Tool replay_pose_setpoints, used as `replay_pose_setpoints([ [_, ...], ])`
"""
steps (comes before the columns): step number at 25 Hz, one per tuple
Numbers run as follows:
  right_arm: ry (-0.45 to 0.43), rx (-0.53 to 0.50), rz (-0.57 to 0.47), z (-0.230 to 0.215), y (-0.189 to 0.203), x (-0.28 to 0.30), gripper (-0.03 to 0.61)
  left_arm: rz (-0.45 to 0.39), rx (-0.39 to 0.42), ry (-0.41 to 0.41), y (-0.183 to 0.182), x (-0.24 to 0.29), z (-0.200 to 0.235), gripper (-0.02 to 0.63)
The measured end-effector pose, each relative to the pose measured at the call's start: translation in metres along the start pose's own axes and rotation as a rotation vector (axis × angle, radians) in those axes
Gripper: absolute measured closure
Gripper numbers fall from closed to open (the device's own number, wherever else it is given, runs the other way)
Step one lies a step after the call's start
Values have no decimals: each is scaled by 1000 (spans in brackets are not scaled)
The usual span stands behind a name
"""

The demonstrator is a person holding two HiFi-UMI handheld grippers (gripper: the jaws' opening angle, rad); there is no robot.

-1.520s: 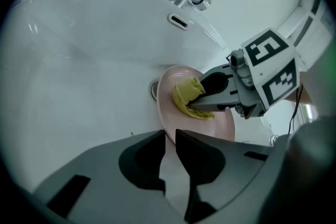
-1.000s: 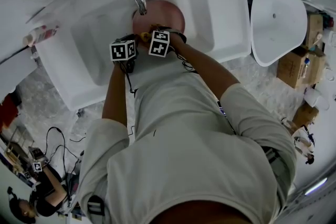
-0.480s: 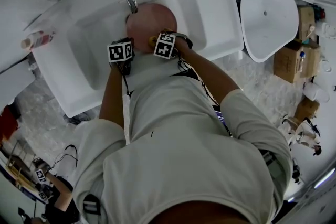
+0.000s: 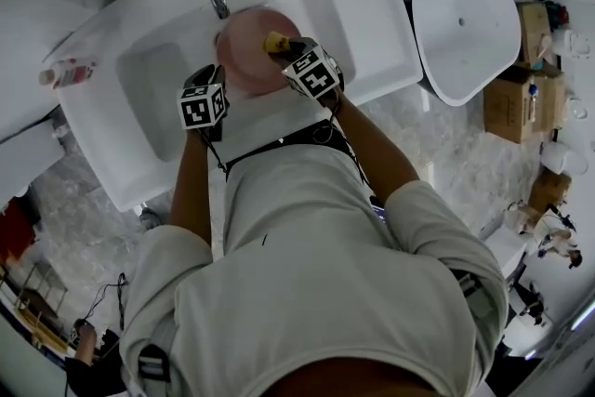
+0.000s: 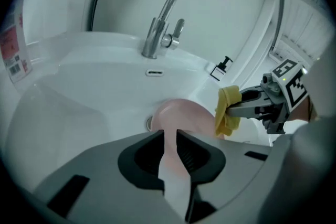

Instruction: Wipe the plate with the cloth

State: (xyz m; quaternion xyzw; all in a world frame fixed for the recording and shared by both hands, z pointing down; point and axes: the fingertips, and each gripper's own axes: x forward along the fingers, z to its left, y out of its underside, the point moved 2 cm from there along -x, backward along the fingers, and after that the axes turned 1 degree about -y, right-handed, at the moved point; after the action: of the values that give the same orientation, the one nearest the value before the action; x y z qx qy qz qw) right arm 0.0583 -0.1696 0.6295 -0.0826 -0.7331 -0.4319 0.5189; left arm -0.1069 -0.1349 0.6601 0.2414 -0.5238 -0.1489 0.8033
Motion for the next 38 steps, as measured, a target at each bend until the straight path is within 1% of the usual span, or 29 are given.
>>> replay_pose_setpoints([
  [3,21,83,-103,-2,-8,-21,500,-69,15,-1,-13,-19,-26,558],
  [6,-4,127,-166,2,-7,-39,500,-127,12,-8,-21,-37,-54,581],
  [8,-11,120,-194,2,-5,-53,500,-162,-5,-18,-24,-46,-72,583],
  [12,-8,86,-263,-4,-3,-84,500,-217,-19,-91,-26,-63,-98,584],
  [14,-11,58,-300,-3,-6,-102,500,-263,-31,-122,-31,-77,-111,584],
  [16,-13,27,-345,-2,-12,-122,500,-331,-37,-154,-41,-95,-123,584],
  [20,-6,-16,-441,-6,-29,-161,500,-498,-32,-225,-68,-133,-148,584],
  [22,-1,-30,-498,-8,-39,-184,500,-568,-7,-259,-80,-156,-162,584],
  [26,5,-57,-610,-9,-64,-233,500,-694,73,-335,-105,-207,-189,584],
  [29,13,-74,-698,-10,-82,-269,500,-767,122,-358,-123,-237,-209,584],
  [31,22,-84,-750,-10,-90,-292,500,-806,157,-366,-131,-253,-224,584],
  [34,39,-103,-806,-9,-96,-318,500,-849,182,-367,-140,-268,-241,584],
  [38,66,-114,-840,-13,-98,-335,500,-865,203,-376,-146,-274,-248,584],
])
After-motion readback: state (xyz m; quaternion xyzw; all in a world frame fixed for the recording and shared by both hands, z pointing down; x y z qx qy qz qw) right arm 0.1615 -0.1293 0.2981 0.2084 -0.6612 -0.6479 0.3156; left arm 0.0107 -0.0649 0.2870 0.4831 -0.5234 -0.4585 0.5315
